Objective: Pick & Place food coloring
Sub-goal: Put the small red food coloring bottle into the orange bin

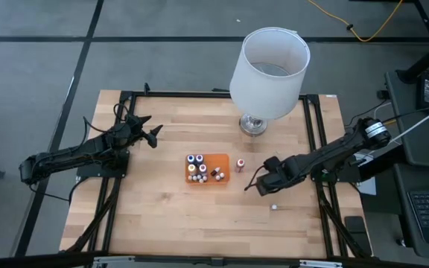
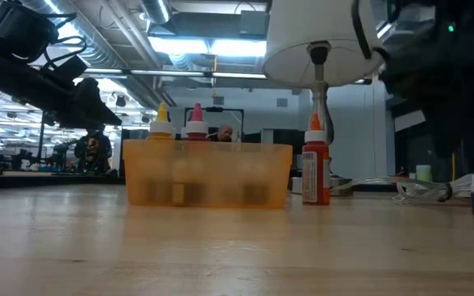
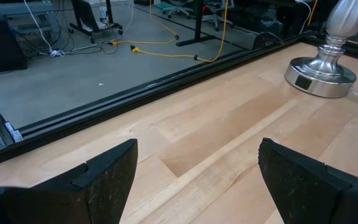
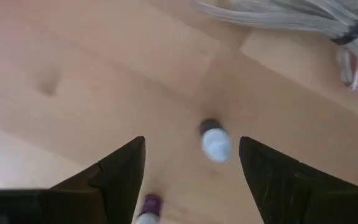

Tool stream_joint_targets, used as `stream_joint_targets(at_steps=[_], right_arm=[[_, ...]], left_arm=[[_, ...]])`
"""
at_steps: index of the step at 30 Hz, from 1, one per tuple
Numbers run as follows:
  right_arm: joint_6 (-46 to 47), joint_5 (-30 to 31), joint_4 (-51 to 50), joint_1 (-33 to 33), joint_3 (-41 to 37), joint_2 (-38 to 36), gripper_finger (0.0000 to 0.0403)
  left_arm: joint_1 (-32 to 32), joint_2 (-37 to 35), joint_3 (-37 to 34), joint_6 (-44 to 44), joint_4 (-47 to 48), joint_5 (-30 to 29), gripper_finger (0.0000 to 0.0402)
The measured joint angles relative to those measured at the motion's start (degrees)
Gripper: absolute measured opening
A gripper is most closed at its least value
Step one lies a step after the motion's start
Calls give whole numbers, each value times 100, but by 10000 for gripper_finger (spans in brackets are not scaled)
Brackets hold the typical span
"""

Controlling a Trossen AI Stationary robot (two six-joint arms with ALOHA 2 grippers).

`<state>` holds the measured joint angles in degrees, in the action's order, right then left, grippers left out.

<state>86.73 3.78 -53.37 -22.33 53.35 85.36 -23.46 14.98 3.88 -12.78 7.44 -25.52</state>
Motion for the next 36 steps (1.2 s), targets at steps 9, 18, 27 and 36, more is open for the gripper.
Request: stream_joint_targets(at_steps=[9,18,27,36], right_arm=[[71,-1,460,-91,-570,2,241],[29,-39,600,-89,-768,2,216],[-2,-90,589,-89,-775,2,149],[-150,-88,567,-89,-760,2,61]], left_arm=[[0,0,0,0,2,4,323],[0,0,2,0,0,7,323],[0,0,1,0,0,7,323],[0,0,2,0,2,7,323]])
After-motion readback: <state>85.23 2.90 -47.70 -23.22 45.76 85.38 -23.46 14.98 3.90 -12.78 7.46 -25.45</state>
